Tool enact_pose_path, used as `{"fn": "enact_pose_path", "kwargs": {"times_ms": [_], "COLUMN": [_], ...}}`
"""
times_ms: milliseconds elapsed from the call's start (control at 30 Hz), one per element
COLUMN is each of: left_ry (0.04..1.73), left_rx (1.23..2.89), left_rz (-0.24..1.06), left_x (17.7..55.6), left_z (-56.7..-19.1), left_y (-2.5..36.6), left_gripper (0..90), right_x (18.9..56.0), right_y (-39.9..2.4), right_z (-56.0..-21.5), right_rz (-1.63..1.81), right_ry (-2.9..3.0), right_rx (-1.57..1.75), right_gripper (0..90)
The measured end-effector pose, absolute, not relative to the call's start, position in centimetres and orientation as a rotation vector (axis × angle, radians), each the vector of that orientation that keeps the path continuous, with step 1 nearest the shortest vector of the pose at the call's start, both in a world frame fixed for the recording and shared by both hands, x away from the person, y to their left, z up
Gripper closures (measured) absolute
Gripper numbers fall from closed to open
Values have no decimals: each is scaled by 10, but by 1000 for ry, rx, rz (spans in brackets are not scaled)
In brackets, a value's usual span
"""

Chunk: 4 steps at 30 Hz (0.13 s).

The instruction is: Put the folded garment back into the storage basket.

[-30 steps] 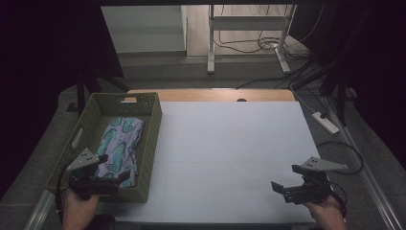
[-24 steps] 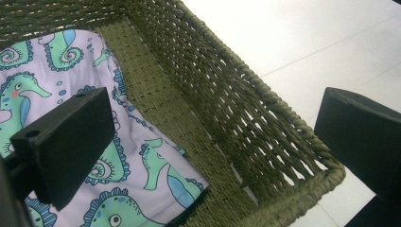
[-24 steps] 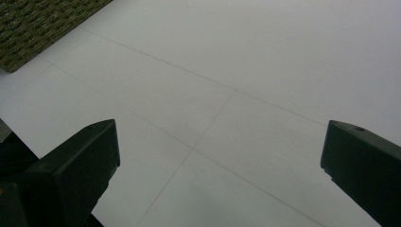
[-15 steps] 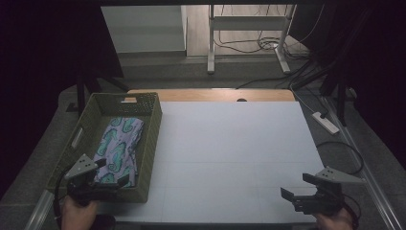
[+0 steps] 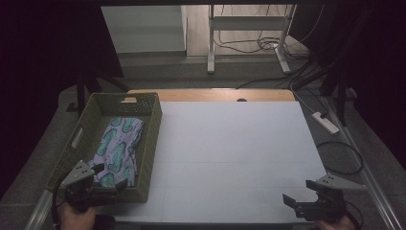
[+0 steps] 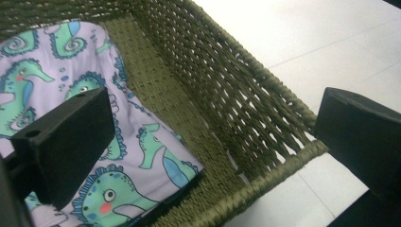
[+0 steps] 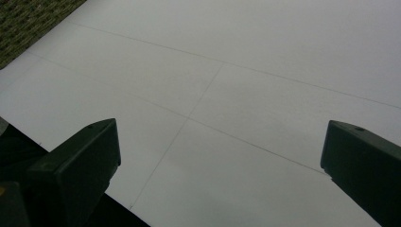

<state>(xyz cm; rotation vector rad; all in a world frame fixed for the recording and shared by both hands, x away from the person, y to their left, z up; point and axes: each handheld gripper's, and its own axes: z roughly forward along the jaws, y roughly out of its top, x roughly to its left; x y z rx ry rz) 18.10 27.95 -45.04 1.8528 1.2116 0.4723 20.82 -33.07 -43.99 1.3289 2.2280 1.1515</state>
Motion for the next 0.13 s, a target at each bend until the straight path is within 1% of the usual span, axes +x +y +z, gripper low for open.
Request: {"fn": "enact_pose_path", "kwargs": {"times_ms": [133], "left_ry": [1212], "left_rx": [1853], "left_rz": [466], "left_x": [182], "left_z": [-451], "left_y": [279], "left_gripper": [0], "right_x": [208], "right_y": [-331], "right_z": [-440], "right_rz": [1148], "right_ry": [2225], "right_rx": [1324], "right_gripper": [0]}}
